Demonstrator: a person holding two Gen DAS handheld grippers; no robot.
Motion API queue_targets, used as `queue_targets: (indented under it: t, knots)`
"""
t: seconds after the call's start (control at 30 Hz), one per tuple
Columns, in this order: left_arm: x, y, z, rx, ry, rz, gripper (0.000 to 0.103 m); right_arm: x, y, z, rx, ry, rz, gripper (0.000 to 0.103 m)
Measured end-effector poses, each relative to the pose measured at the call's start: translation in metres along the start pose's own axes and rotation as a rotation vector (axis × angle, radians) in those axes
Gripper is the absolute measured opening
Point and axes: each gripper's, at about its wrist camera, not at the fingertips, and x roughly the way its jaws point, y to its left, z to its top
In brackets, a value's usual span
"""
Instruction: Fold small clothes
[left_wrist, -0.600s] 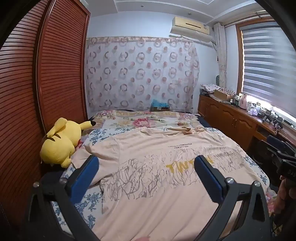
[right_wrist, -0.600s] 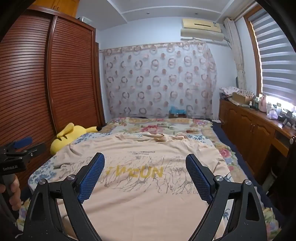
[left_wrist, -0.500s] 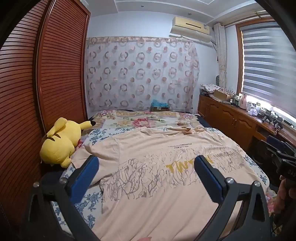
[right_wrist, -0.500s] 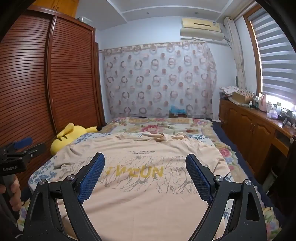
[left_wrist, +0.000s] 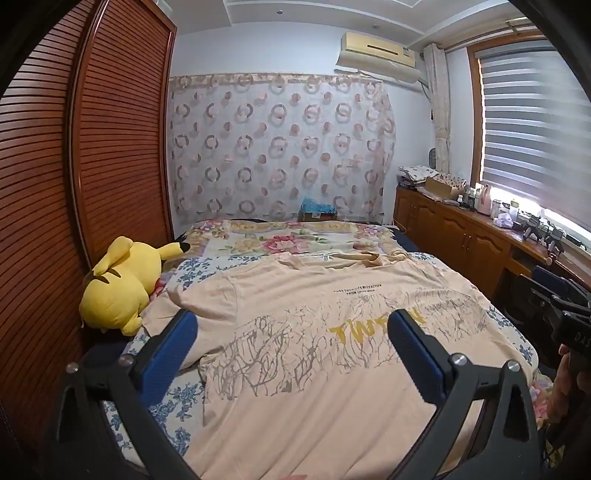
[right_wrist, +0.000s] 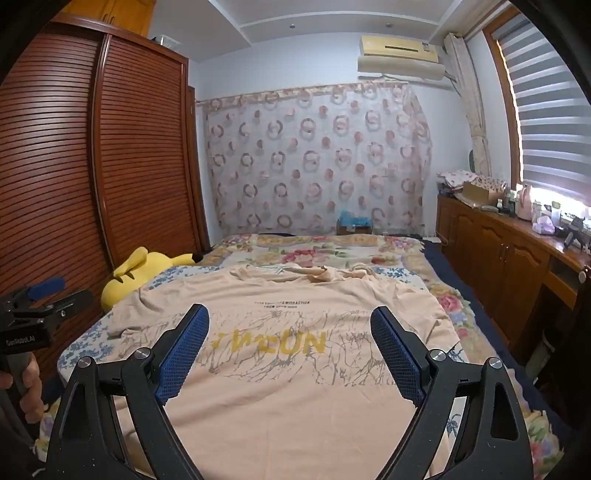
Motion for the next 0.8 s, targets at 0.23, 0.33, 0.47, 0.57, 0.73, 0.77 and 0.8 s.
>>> queue_targets:
  t: [0.23, 0.33, 0.47, 0.57, 0.73, 0.77, 0.8]
  knots:
    - [-0.0007, -0.0014, -0.0026, 0.004, -0.001, 0.002, 0.103, -0.0008, -0.0007, 0.0001, 0.001, -0.001, 0.001, 0.091]
    - [-0.0007, -0.0016, -0.003, 0.005, -0.001, 0.003, 0.103, -0.001, -0.001, 0.0001, 0.001, -0.001, 0.001, 0.091]
    - [-0.0008, -0.0019, -0.0029, 0.008, 0.0, 0.004, 0.103, -0.0012, -0.0015, 0.0001, 0.002, -0.001, 0.001, 0.091]
    - [-0.0006, -0.0026, -0.0035, 0.009, -0.001, 0.002, 0.103, -0.0012, -0.0015, 0.0, 0.002, -0.001, 0.002, 0.091]
    - [-0.0012, -0.0045, -0.0043, 0.012, -0.002, 0.003, 0.103, -0.001, -0.0018, -0.0001, 0.002, -0.002, 0.002, 0.091]
    - [-0.0012, -0.0046, -0.0041, 0.012, -0.002, 0.003, 0.103, -0.0011, -0.0019, -0.0002, 0.003, -0.001, 0.002, 0.091]
    - [-0.0013, -0.0047, -0.0041, 0.013, -0.002, 0.003, 0.103, -0.001, -0.0016, -0.0002, 0.003, -0.001, -0.001, 0.091]
